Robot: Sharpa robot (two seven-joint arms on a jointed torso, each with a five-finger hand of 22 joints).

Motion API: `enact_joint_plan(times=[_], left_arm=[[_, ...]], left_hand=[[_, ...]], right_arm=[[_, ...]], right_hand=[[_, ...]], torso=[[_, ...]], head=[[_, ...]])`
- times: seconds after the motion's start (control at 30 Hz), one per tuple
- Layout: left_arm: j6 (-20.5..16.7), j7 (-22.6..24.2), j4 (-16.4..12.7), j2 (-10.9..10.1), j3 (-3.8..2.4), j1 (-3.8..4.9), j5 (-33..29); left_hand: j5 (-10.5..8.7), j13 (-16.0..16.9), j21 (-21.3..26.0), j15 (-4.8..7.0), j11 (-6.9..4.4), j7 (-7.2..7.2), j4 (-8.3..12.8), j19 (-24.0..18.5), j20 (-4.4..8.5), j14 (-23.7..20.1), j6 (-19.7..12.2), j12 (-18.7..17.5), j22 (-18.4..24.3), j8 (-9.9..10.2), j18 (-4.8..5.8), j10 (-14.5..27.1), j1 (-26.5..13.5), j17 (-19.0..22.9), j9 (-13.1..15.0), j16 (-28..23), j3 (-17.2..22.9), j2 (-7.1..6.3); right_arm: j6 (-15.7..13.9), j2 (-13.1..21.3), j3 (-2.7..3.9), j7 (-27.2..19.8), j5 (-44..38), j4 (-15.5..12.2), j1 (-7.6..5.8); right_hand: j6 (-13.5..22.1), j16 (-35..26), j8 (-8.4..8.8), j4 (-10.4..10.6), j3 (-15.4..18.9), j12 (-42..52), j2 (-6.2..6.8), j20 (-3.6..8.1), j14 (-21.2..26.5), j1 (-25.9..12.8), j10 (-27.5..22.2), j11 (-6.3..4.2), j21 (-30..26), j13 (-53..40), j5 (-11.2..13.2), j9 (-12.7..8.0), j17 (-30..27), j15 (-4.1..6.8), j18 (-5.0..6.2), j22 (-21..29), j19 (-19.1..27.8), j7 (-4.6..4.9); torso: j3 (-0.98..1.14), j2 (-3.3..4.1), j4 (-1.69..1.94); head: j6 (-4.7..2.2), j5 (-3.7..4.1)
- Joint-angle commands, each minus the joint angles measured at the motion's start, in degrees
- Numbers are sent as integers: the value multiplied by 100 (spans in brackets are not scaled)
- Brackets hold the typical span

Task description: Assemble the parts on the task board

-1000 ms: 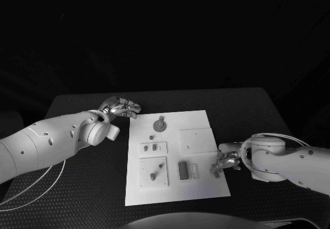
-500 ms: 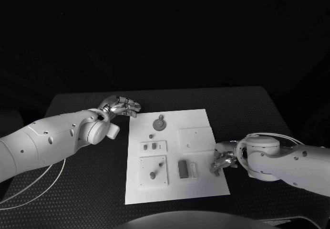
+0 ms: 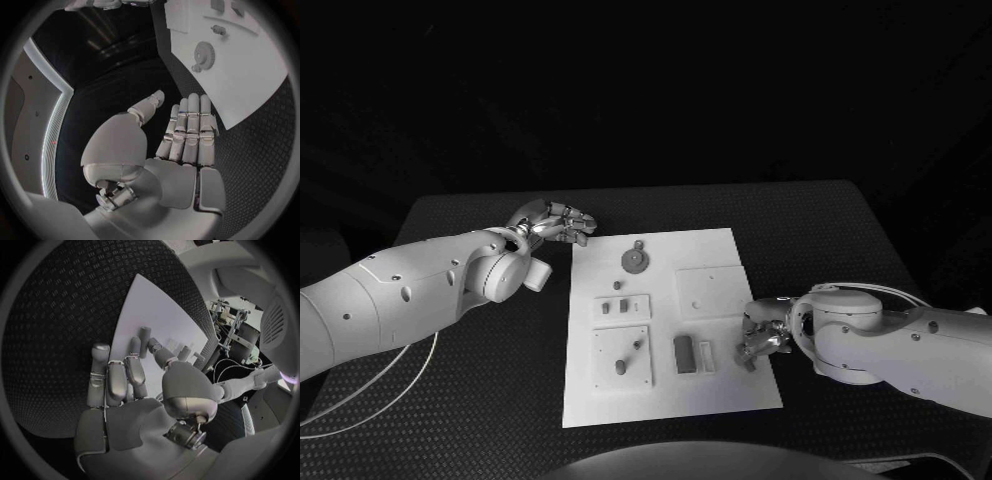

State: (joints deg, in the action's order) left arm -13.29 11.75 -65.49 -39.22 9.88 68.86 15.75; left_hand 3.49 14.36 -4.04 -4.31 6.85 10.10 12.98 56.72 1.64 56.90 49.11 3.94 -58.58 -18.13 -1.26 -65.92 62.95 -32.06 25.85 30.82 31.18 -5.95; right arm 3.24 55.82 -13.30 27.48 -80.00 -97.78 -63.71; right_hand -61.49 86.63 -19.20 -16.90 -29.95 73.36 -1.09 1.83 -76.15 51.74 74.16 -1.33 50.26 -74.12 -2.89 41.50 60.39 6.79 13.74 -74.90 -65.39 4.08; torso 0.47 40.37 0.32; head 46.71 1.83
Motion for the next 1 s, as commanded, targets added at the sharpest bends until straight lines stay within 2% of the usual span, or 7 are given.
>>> enact_joint_plan(times=[0.03,0.17,0.4,0.47,0.77,1.0], left_arm=[[66,41,-11,9,-3,5,-22],[63,41,-15,9,-3,5,-22],[56,40,-17,8,-3,5,-22],[58,41,-22,10,-3,5,-22],[56,40,-29,-3,-3,5,-22],[55,39,-32,-4,-3,5,-22]], left_hand=[[6,-6,1,2,11,19,-18,20,-24,32,-25,15,8,-21,-54,4,-48,-9,-6,-33,-15,9],[7,-6,1,2,12,20,-17,20,-24,33,-26,15,8,-21,-54,4,-47,-10,-6,-35,-14,9],[7,-7,1,3,12,20,-15,20,-23,34,-27,15,9,-21,-54,4,-45,-13,-7,-37,-14,8],[7,-7,1,3,12,20,-14,20,-23,34,-27,15,9,-21,-54,4,-44,-14,-7,-37,-14,7],[7,-8,1,3,12,20,-11,20,-23,35,-27,15,9,-22,-54,4,-41,-19,-7,-41,-14,3],[7,-9,1,3,12,20,-11,20,-24,36,-27,15,10,-23,-54,4,-41,-23,-8,-44,-15,3]], right_arm=[[-292,-31,-90,-43,618,36,117],[-580,-22,-88,-61,944,7,113],[-1217,-5,-85,-83,1640,-70,3],[-1317,-17,-85,-71,1733,-97,0],[-1622,-76,-85,-87,1898,-202,-3],[-1432,-144,-84,-33,2094,-227,-4]], right_hand=[[147,-2,612,-3,34,4,-231,2,-11,166,34,28,39,-20,-26,-218,32,-15,126,-127,40,107],[126,0,610,-6,39,10,-253,8,-10,226,40,21,51,-24,-26,-228,27,-12,126,-129,44,100],[59,6,586,-7,52,24,-254,15,-24,314,56,-2,70,-34,-26,-236,42,1,126,-127,45,77],[37,6,577,-6,59,24,-245,14,-30,322,58,-9,74,-33,-26,-236,46,5,126,-126,43,70],[2,6,565,-5,65,39,-231,17,-41,342,78,-23,82,-44,-26,-240,51,16,125,-122,32,56],[-8,5,562,-5,68,40,-219,18,-40,347,82,-28,85,-44,-26,-242,44,21,126,-121,28,52]], torso=[[-1,0,6],[-1,-1,7],[-6,-2,2],[-6,0,5],[-2,1,0],[0,1,1]], head=[[-5,0],[-7,-1],[-10,-19],[-12,-23],[-9,-47],[2,-52]])
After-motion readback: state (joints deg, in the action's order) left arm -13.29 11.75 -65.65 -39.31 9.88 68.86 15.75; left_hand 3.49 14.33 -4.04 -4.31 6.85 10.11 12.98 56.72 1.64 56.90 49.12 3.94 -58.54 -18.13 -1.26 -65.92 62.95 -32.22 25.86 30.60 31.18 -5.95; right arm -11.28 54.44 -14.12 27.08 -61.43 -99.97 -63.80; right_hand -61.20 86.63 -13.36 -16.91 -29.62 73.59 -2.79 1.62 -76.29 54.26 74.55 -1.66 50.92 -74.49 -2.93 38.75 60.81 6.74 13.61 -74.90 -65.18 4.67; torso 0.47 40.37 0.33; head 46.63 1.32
